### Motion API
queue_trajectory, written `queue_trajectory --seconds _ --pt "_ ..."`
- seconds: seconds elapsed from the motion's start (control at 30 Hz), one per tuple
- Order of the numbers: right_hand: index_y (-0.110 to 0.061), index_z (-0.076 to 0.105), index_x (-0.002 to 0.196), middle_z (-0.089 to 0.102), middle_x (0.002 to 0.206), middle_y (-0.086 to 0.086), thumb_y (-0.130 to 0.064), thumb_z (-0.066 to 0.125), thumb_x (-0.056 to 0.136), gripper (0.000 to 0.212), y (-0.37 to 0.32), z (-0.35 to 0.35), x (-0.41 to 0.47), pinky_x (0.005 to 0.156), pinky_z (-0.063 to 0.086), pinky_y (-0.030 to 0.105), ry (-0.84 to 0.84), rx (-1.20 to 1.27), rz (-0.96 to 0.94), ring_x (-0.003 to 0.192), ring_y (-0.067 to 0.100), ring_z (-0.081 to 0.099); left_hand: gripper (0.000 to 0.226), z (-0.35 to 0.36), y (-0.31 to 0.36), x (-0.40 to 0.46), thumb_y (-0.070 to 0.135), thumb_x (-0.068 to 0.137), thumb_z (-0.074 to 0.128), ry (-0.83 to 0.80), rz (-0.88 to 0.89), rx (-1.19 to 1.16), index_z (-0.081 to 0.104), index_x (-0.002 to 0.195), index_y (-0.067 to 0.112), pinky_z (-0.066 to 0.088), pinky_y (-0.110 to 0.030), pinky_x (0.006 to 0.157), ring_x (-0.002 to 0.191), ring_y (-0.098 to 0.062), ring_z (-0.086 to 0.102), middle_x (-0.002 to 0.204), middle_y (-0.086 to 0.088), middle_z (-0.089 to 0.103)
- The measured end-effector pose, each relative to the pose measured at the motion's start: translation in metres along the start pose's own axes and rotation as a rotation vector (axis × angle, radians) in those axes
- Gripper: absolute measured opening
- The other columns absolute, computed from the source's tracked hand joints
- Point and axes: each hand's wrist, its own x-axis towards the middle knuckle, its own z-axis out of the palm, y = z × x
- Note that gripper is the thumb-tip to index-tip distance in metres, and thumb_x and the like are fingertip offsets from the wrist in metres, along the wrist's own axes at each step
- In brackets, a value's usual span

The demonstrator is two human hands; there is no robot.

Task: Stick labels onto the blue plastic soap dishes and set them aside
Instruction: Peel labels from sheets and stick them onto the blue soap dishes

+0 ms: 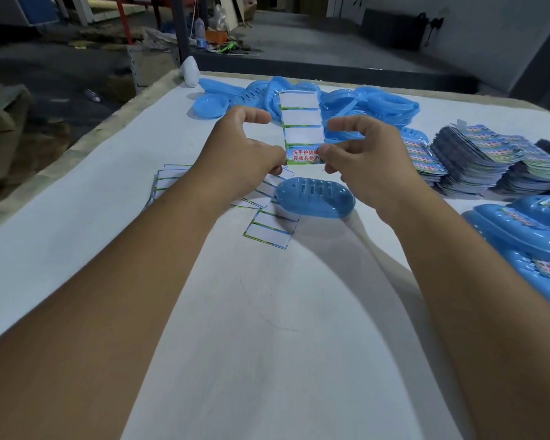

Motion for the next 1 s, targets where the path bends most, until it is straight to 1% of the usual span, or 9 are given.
queue_trajectory --seconds 0.1,0.3,0.47,0.57,0.63,0.73,0.83,0.9,1.0 --pt "-0.032 0.061 0.126 0.074 0.074 -0.019 -0.029 0.074 0.093 0.035 0.0 0.001 0.0 0.05 0.052 0.013 -0.001 -0.008 0.006 0.07 -0.005 0.069 0.05 0.0 0.001 -0.001 0.017 0.081 0.074 -0.01 0.015 0.013 0.051 0.123 0.032 0.056 -0.033 0.083 0.077 -0.001 0.072 0.074 0.012 0.076" --pt "-0.032 0.062 0.124 0.075 0.074 -0.015 -0.029 0.075 0.093 0.034 0.0 0.001 0.001 0.049 0.049 0.011 0.008 -0.004 0.004 0.068 -0.005 0.068 0.047 0.0 0.003 -0.002 0.018 0.081 0.074 0.012 0.007 -0.02 0.053 0.121 0.033 0.059 -0.04 0.087 0.075 -0.005 0.073 0.079 0.005 0.077" --pt "-0.031 0.062 0.125 0.076 0.076 -0.014 -0.03 0.075 0.093 0.034 0.0 0.0 0.001 0.049 0.048 0.011 0.004 -0.019 0.0 0.07 -0.004 0.069 0.05 0.0 0.003 -0.002 0.018 0.082 0.077 -0.01 0.033 0.003 0.052 0.122 0.033 0.056 -0.03 0.079 0.071 0.002 0.07 0.075 0.011 0.077" --pt "-0.028 0.064 0.115 0.074 0.076 -0.013 -0.032 0.08 0.088 0.032 0.002 -0.001 -0.001 0.055 0.052 0.016 0.035 -0.046 -0.031 0.066 0.003 0.067 0.05 -0.001 0.002 -0.003 0.017 0.083 0.078 -0.021 0.057 -0.008 0.051 0.123 0.032 0.051 -0.026 0.073 0.071 0.003 0.07 0.076 0.013 0.076" --pt "-0.026 0.069 0.101 0.068 0.077 -0.014 -0.036 0.084 0.082 0.026 0.003 0.0 -0.002 0.055 0.045 0.014 0.051 -0.102 -0.082 0.062 0.001 0.058 0.049 -0.001 0.001 -0.004 0.019 0.084 0.078 -0.028 0.073 -0.009 0.051 0.122 0.031 0.05 -0.025 0.073 0.073 0.002 0.071 0.078 0.012 0.077" --pt "-0.021 0.076 0.081 0.066 0.064 -0.005 -0.035 0.083 0.083 0.016 0.001 0.002 -0.006 0.047 0.036 0.012 -0.024 -0.104 -0.121 0.048 -0.001 0.046 0.046 -0.001 0.001 -0.004 0.019 0.084 0.078 -0.024 0.089 -0.008 0.052 0.12 0.032 0.048 -0.023 0.073 0.074 0.002 0.071 0.079 0.014 0.076" --pt "-0.018 0.078 0.074 0.054 0.052 -0.002 -0.041 0.081 0.085 0.025 -0.003 0.003 -0.009 0.042 0.03 0.016 -0.073 -0.104 -0.137 0.045 0.006 0.035 0.044 0.0 0.001 -0.005 0.02 0.085 0.077 -0.019 0.103 0.01 0.053 0.119 0.033 0.046 -0.018 0.07 0.075 0.005 0.069 0.08 0.015 0.076" --pt "-0.018 0.079 0.073 0.051 0.054 0.004 -0.044 0.08 0.085 0.028 -0.005 0.004 -0.011 0.043 0.029 0.019 -0.096 -0.094 -0.149 0.047 0.008 0.033 0.042 0.0 0.002 -0.006 0.018 0.086 0.076 -0.026 0.115 0.018 0.054 0.118 0.033 0.045 -0.016 0.067 0.076 0.004 0.069 0.081 0.014 0.076" --pt "-0.016 0.079 0.072 0.062 0.068 0.024 -0.042 0.08 0.084 0.028 -0.008 0.004 -0.014 0.046 0.029 0.022 -0.101 -0.102 -0.157 0.053 0.012 0.037 0.039 0.0 0.003 -0.008 0.017 0.087 0.075 -0.036 0.126 0.021 0.055 0.117 0.031 0.046 -0.01 0.065 0.078 0.003 0.07 0.082 0.013 0.077"
